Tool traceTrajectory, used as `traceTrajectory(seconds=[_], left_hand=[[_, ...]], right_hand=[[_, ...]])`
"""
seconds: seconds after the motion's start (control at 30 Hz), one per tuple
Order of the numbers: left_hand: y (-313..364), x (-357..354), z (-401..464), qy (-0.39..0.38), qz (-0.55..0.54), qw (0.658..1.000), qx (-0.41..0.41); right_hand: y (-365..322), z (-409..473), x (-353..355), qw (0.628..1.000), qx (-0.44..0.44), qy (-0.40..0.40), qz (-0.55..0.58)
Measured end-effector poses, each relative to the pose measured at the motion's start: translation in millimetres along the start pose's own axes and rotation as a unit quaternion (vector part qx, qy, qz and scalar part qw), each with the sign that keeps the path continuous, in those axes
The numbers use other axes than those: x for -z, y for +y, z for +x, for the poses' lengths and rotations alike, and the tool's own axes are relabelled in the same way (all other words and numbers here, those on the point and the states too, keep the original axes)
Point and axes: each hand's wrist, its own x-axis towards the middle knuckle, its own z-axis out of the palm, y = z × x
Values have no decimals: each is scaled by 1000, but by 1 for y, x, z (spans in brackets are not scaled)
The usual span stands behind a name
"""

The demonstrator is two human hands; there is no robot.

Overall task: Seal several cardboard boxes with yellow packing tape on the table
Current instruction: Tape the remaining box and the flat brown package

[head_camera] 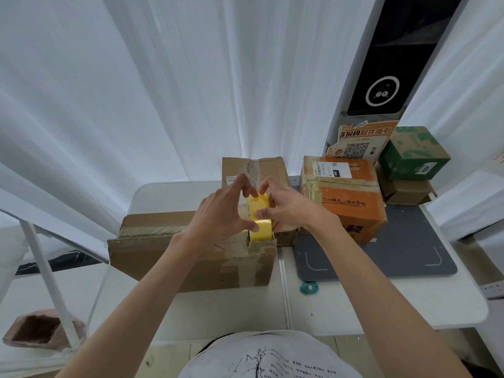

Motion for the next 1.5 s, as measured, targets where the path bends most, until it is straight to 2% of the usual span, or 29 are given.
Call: traceTrajectory(seconds=[0.13, 0.57, 0.8, 1.23, 1.37, 1.5], left_hand=[[0, 0, 0, 1, 0, 1000, 1], [-2, -5, -1, 19, -4, 1000, -1], [-3, -6, -3, 18, 4, 1000, -10], [-7, -9, -1, 30, 4, 999, -17], [-7, -8, -2, 30, 6, 999, -21], [-12, -6, -2, 34, -12, 999, -22]], right_hand=[[0, 2, 1, 1000, -7, -4, 19], [6, 0, -9, 998, 10, 56, 19], [6, -1, -4, 1000, 13, 20, 0], [4, -4, -11, 998, 8, 59, 30], [7, -5, -14, 995, 13, 64, 75], [15, -8, -28, 958, -54, 31, 281]])
